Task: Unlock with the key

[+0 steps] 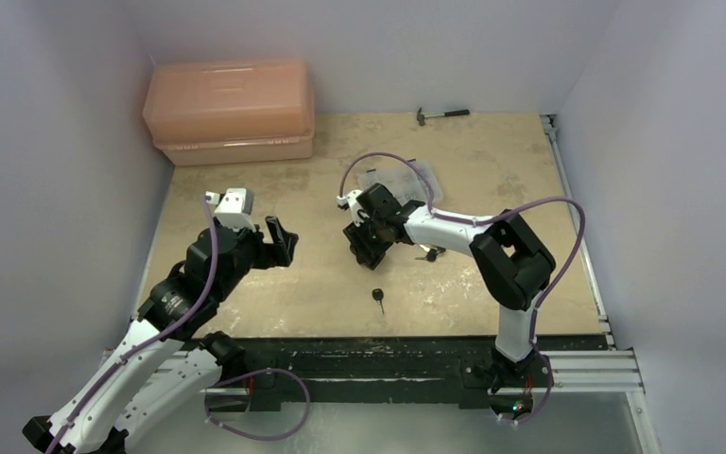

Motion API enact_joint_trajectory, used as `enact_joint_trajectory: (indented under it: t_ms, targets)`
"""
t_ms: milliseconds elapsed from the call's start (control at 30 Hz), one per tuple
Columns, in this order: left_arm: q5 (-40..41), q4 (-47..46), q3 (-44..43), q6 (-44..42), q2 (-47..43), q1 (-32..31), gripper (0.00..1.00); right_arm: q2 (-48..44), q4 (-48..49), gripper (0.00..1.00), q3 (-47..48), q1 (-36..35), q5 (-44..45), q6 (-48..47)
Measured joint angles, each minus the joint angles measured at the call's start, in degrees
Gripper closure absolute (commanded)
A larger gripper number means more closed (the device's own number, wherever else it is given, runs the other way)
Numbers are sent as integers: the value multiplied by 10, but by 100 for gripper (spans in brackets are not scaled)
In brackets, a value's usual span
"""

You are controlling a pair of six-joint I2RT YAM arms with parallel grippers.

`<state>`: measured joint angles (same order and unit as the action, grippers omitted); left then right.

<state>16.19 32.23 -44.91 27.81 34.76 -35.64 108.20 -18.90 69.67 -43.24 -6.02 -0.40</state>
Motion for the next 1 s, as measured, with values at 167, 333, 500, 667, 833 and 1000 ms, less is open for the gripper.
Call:
enact_joint_trajectory:
  t_ms: [167,333,500,667,833,1000]
  targets:
    - [0,0,0,0,0,0,19,4,-8,64,12,-19,40,49]
    - [1,0,0,0,0,0,20,31,-17,55,51,-60,86,133]
    - [3,0,0,0,0,0,20,57,-17,22,87,-101,96,200]
    - [4,0,0,0,0,0,20,52,-17,8,90,-107,110,231]
    - [5,0,0,0,1,0,20,4,-17,7,84,-100,111,245]
    - [5,0,0,0,5,0,20,-94,0,11,30,-100,112,256]
